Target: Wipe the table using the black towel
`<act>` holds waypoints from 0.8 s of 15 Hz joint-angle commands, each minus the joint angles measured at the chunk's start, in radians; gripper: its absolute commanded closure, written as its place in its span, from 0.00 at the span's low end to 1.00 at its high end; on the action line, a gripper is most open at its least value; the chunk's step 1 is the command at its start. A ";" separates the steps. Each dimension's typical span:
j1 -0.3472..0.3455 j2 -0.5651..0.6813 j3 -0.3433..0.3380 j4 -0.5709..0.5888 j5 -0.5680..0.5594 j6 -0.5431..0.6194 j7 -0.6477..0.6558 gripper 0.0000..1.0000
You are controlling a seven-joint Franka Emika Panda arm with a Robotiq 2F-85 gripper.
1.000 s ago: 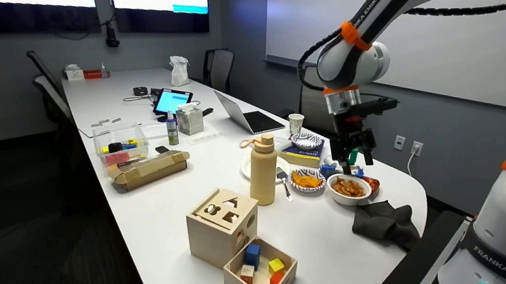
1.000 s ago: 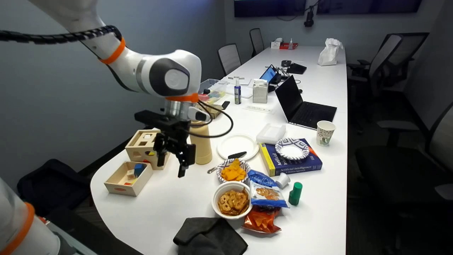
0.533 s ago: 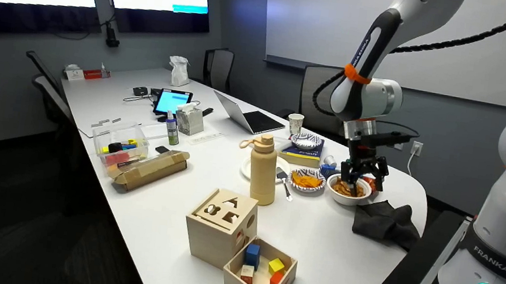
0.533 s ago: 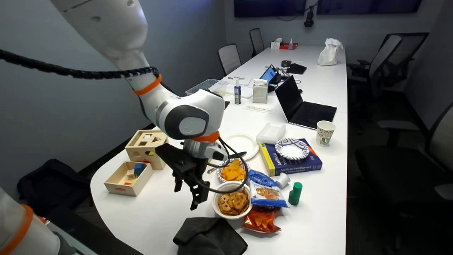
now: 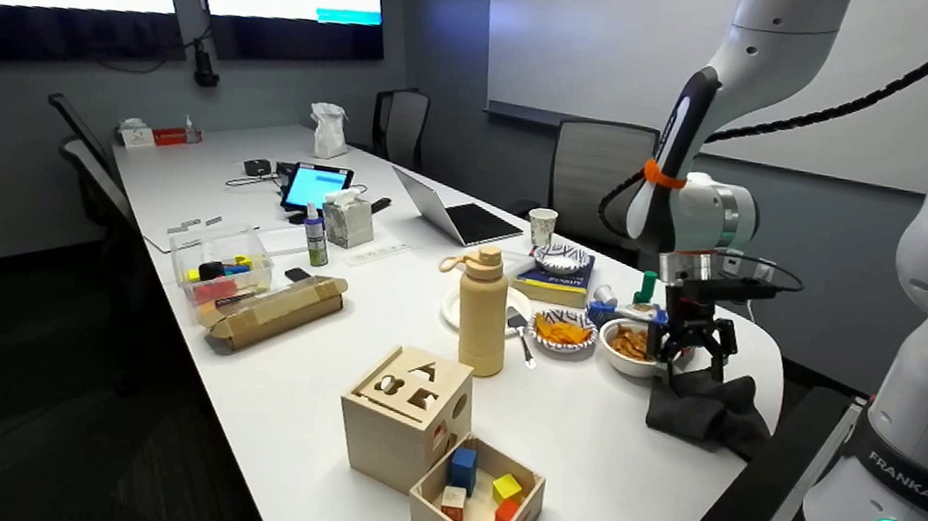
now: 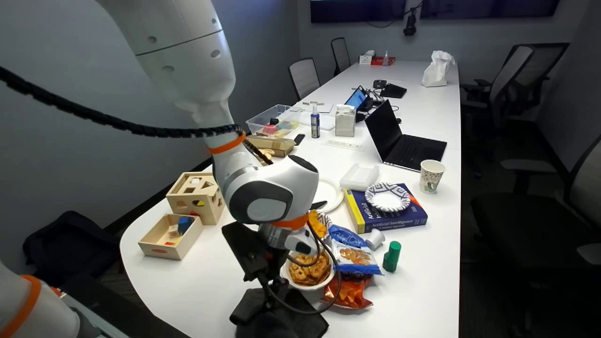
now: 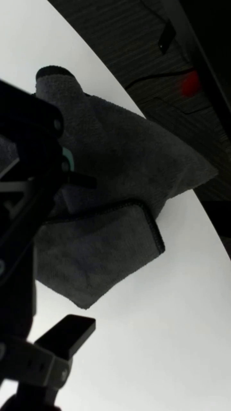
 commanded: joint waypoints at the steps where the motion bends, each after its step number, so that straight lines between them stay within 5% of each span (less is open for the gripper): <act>1: -0.033 0.094 0.011 0.043 0.048 0.038 0.003 0.00; 6: -0.060 0.185 0.022 0.089 0.077 0.046 0.023 0.04; 7: -0.056 0.198 0.020 0.099 0.070 0.040 0.029 0.27; 9: -0.053 0.216 0.018 0.112 0.062 0.033 0.037 0.29; 12: -0.051 0.238 0.021 0.130 0.058 0.025 0.044 0.53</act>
